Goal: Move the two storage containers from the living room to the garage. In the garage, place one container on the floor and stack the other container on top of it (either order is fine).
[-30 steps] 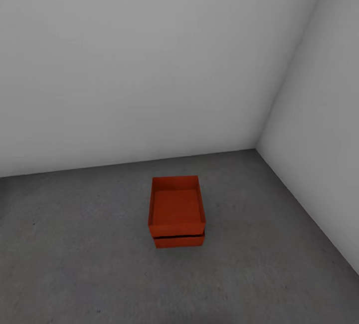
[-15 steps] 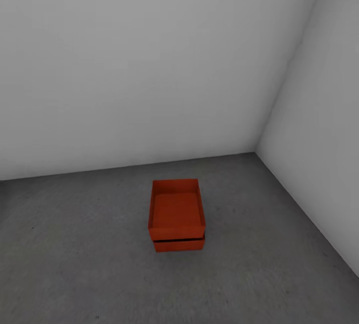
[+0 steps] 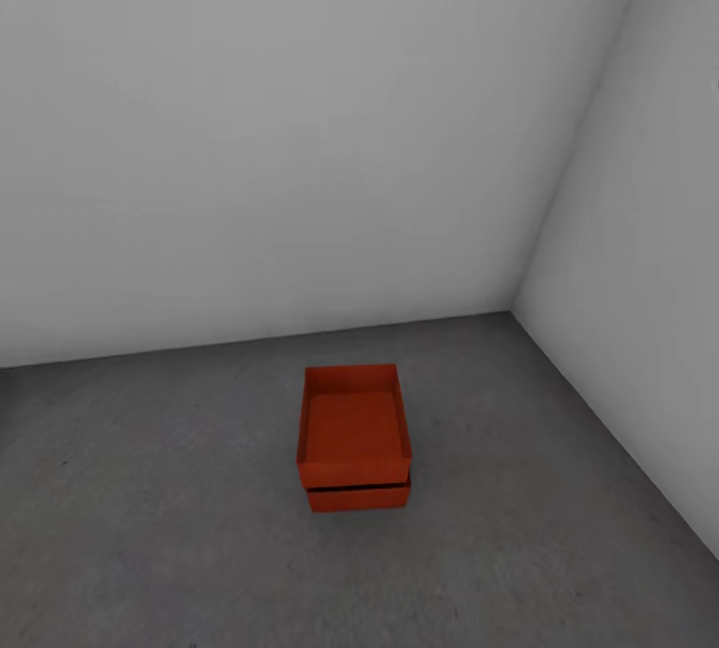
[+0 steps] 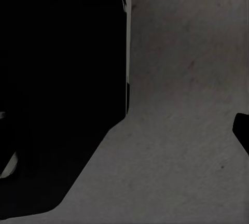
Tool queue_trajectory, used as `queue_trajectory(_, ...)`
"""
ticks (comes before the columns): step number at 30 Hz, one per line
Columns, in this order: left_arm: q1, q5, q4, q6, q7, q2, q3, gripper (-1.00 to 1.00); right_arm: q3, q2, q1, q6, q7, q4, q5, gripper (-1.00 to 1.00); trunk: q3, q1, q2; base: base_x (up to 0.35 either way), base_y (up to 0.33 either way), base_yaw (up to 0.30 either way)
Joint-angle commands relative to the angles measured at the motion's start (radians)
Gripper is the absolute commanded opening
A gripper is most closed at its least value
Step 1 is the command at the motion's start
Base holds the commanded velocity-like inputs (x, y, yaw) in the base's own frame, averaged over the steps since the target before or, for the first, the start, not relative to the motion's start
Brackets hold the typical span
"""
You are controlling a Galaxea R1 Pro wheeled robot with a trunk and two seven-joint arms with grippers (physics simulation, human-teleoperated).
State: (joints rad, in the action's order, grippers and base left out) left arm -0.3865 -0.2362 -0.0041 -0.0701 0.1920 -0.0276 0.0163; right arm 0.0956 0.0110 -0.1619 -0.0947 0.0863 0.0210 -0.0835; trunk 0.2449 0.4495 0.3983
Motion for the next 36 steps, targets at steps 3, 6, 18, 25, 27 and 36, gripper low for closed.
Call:
queue_trajectory(3, -0.001, -0.006, 0.0, -0.004, 0.002, 0.0, 0.002, 1.0, 0.007, 0.0, -0.001, -0.006, 0.001, 0.002, -0.011, 1.0, -0.003, 0.001, 0.002, 0.0, 0.0, 0.0)
queue_trajectory(6, -0.001, -0.006, 0.0, -0.004, 0.002, 0.0, 0.003, 1.0, 0.006, 0.0, -0.002, -0.006, 0.001, 0.002, -0.012, 1.0, -0.008, 0.001, 0.002, 0.0, 0.0, 0.0)
queue_trajectory(18, 0.0, -0.006, 0.0, -0.004, 0.002, 0.0, 0.002, 1.0, 0.011, 0.0, -0.001, -0.006, 0.001, 0.002, -0.008, 1.0, -0.027, 0.001, 0.002, 0.0, 0.0, 0.0)
queue_trajectory(25, -0.001, -0.006, 0.0, -0.004, 0.002, 0.0, 0.002, 1.0, 0.012, 0.0, -0.001, -0.004, 0.001, 0.002, -0.008, 1.0, -0.038, 0.001, 0.002, 0.0, 0.0, 0.0)
queue_trajectory(27, -0.001, -0.006, 0.0, -0.004, 0.002, 0.0, 0.002, 1.0, 0.013, 0.0, -0.001, -0.004, 0.001, 0.002, -0.008, 1.0, -0.041, 0.001, 0.002, 0.0, 0.0, 0.0)
queue_trajectory(36, 0.0, -0.006, 0.0, -0.004, 0.002, 0.0, 0.003, 1.0, 0.013, 0.0, -0.001, -0.004, 0.001, 0.001, -0.006, 1.0, -0.056, 0.001, 0.002, 0.0, 0.0, 0.0)
